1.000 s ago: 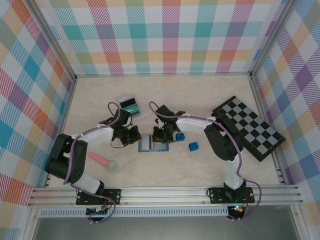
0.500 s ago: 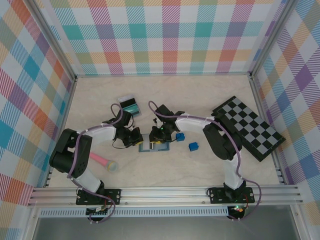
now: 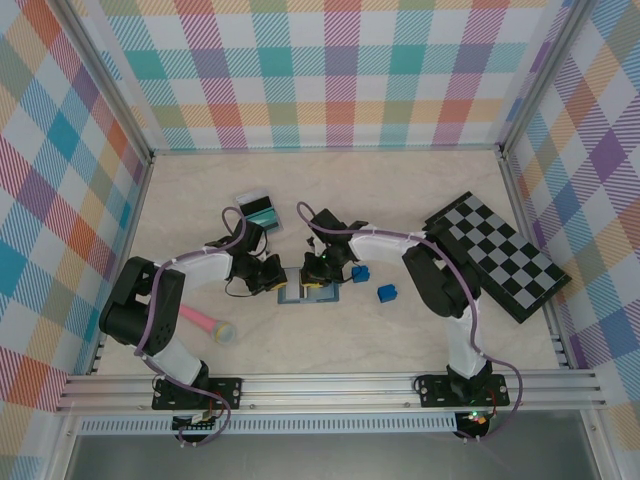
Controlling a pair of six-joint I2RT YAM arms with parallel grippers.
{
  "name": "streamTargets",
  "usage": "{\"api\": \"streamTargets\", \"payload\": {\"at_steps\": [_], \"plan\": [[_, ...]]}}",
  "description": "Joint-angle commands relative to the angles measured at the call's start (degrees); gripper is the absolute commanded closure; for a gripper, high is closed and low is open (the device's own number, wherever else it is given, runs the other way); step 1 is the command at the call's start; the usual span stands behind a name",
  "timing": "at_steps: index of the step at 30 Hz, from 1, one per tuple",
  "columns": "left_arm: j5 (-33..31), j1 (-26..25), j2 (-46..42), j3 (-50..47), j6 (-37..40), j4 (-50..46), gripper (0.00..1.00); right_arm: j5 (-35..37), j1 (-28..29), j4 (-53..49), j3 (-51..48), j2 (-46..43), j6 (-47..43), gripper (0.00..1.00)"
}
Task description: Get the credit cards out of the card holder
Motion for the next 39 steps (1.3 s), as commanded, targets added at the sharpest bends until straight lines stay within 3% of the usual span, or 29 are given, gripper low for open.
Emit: {"api": "streamTargets", "payload": {"at_steps": [1, 7, 17, 25, 29, 39], "plan": [[-3.32, -0.8, 1.63, -1.29, -0.4, -2.09, 0.99, 0.72, 0.07, -0.74, 0.97, 0.5, -0.2, 0.91], [-4.61, -0.8, 1.19, -0.94, 0.14, -3.28, 0.96, 4.77, -0.86, -3.15, -2.03, -3.04, -0.86, 0.96], [-3.72, -0.8, 1.08, -0.47, -0.22, -2.64, 0.94, 0.99, -1.73, 1.03, -4.69, -4.0, -0.25, 0.95], [-5.26, -0.76, -3.96, 2.31, 0.57, -5.87, 0.89, 1.88, -1.69, 1.13, -5.13, -5.58, -0.24, 1.0], [-5.57, -0.8, -5.12, 2.61, 0.0, -6.22, 0.83, 2.59, -1.85, 0.96, -6.46, -8.78, -0.41, 1.0], [-5.9, -0.58, -9.04, 1.88, -3.21, -5.16, 0.57, 1.37, -3.23, -1.05, -10.23, -14.52, -1.36, 1.0]]}}
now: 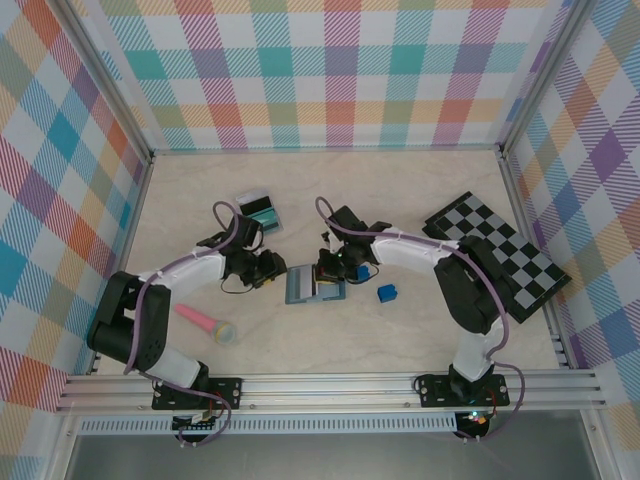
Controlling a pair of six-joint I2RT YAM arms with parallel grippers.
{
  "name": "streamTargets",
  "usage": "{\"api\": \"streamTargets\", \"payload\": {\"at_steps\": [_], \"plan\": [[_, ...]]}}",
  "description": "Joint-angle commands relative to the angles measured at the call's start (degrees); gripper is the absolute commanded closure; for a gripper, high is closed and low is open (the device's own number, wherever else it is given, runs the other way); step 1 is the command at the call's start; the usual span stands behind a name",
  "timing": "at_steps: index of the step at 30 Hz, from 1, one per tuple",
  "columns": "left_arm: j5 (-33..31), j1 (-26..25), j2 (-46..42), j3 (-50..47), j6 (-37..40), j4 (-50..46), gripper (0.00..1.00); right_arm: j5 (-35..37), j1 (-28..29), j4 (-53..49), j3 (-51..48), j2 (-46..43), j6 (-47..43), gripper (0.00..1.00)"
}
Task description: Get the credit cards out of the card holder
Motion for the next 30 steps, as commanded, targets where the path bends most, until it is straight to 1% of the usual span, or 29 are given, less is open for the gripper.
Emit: {"api": "streamTargets", "payload": {"at_steps": [1, 4, 6, 8, 10, 14, 17, 19, 24, 30], "plan": [[-0.08, -0.58, -2.51, 0.03, -1.9, -0.08, 0.55, -0.66, -0.63, -1.49, -1.21, -2.05, -1.26, 1.0], [3.36, -0.58, -3.07, -1.7, -3.36, 3.52, 0.55, -2.18, -0.69, -0.78, -1.3, -0.72, -1.25, 1.0], [6.84, -0.82, -2.58, -2.98, -4.73, 8.95, 0.58, -3.58, -0.65, 0.09, -1.01, 0.51, -1.16, 1.0], [9.66, -1.45, -1.09, -3.33, -5.44, 11.47, 0.63, -4.93, -0.65, 0.73, -0.28, 2.0, -1.47, 1.0], [9.95, -2.3, 0.5, -2.86, -5.37, 11.77, 0.7, -5.52, -0.65, 0.56, 0.9, 3.33, -2.16, 1.0], [9.56, -2.87, 4.39, -1.78, -5.23, 11.46, 0.83, -4.86, -0.65, -0.61, 3.14, 5.56, -3.26, 1.0], [9.3, -3.04, 6.91, -1.06, -5.02, 11.28, 0.88, -4.6, -0.65, -0.98, 3.97, 6.89, -3.62, 1.0], [8.94, -3.21, 7.93, -0.76, -4.39, 10.72, 0.89, -4.33, -0.69, -1.04, 3.98, 7.51, -3.73, 1.0], [4.9, -3.39, 9.63, 0.37, -2.39, 6.13, 0.92, -2.9, -0.66, -2.13, 4.31, 8.41, -3.98, 0.99], [0.44, -3.37, 10.15, 0.06, -1.41, 1.87, 0.92, 1.68, -0.65, -3.74, 3.09, 5.96, -4.49, 1.0]]}}
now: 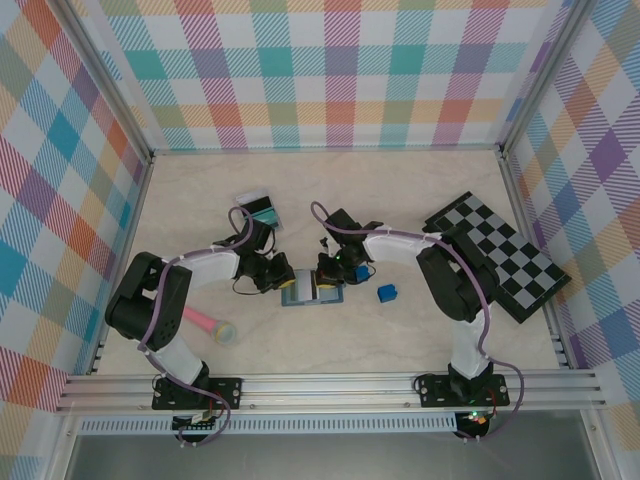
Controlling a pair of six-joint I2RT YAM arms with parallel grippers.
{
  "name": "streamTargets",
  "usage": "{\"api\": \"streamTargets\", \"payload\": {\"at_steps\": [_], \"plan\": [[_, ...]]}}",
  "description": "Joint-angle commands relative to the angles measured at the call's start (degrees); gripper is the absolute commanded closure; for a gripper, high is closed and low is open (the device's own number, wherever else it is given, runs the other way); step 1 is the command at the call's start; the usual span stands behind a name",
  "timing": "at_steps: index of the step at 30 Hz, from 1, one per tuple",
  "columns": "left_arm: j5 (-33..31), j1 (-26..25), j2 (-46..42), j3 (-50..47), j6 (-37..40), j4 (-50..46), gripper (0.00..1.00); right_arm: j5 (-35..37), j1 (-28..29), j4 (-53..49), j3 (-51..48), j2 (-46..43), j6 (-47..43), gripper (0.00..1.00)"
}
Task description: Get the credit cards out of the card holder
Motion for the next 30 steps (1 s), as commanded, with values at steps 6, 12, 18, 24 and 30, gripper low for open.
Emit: {"api": "streamTargets", "payload": {"at_steps": [6, 12, 18, 24, 30], "plan": [[-4.63, -0.84, 1.32, -0.11, 1.62, -4.81, 0.92, 4.77, -0.26, -1.7, -2.51, -5.84, -1.51, 1.0], [-2.36, -0.81, -0.89, 0.4, 0.9, -3.84, 0.83, 1.82, -0.51, 2.38, -5.14, -10.9, -1.94, 1.0], [-3.02, 1.19, -7.4, 0.53, -0.09, -5.11, 0.6, -4.58, -1.94, 7.05, -7.25, -15.09, -1.61, 1.0], [7.16, 4.56, -12.21, -5.41, -6.39, 7.62, 0.36, -11.29, -3.67, 13.34, -9.54, -15.79, 1.26, 1.0], [15.72, 5.66, -13.33, -9.52, -12.88, 21.38, 0.14, -16.84, -5.4, 20.05, -11.17, -15.68, 4.85, 1.0]]}}
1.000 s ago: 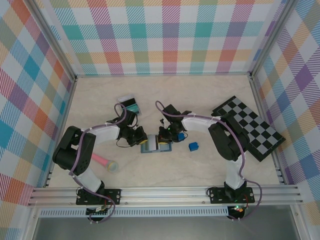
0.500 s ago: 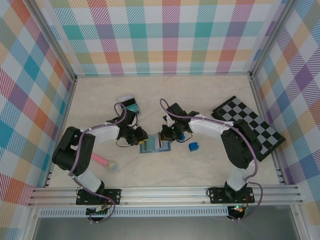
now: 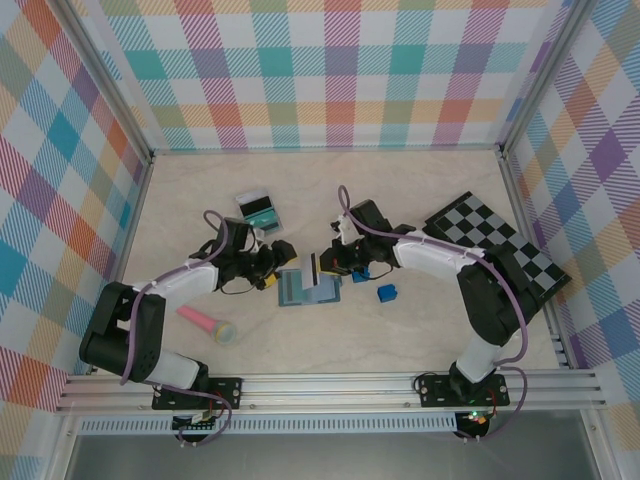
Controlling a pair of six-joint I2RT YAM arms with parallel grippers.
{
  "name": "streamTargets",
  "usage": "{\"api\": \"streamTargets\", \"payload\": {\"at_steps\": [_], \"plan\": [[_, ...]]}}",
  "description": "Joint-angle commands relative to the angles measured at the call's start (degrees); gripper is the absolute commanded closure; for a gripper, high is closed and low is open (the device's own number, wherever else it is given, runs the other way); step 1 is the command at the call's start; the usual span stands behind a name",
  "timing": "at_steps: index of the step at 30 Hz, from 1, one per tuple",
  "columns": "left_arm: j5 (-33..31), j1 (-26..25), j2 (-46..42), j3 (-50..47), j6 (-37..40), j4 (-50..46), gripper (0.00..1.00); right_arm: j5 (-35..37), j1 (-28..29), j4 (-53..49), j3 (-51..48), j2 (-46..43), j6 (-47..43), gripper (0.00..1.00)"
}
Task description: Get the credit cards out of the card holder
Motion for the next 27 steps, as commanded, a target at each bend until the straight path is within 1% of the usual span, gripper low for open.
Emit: {"api": "streamTargets", "payload": {"at_steps": [1, 3, 6, 11, 14, 17, 21, 27], "plan": [[7.96, 0.61, -0.86, -2.01, -5.44, 11.75, 0.12, -6.34, -1.05, 6.7, -0.59, -1.03, 2.84, 1.0], [10.34, 0.7, -0.09, -2.78, -7.45, 16.25, 0.1, -8.42, -1.72, 9.08, -1.15, -1.15, 4.19, 1.0], [12.78, 0.77, 0.66, -3.45, -9.77, 21.75, 0.1, -10.81, -2.4, 11.88, -1.84, -1.12, 6.15, 1.0], [14.42, 0.71, -0.57, -3.3, -9.45, 23.97, 0.12, -13.13, -3.22, 15.35, -2.48, -0.6, 8.67, 1.0], [15.61, 0.7, -1.03, -3.91, -11.21, 27.78, 0.16, -14.07, -3.49, 16.99, -2.59, -0.19, 9.96, 1.0], [16.27, 0.7, -0.9, -4.32, -12.43, 30.29, 0.25, -14.16, -3.64, 17.81, -2.48, 0.09, 10.84, 1.0], [16.32, 0.7, -1.01, -4.35, -12.63, 30.96, 0.45, -13.89, -3.64, 18.1, -2.3, 0.39, 11.53, 1.0], [15.32, 0.7, -1.12, -4.79, -12.89, 31.19, 0.71, -13.1, -3.92, 17.54, -2.39, 0.81, 11.62, 1.0]]}}
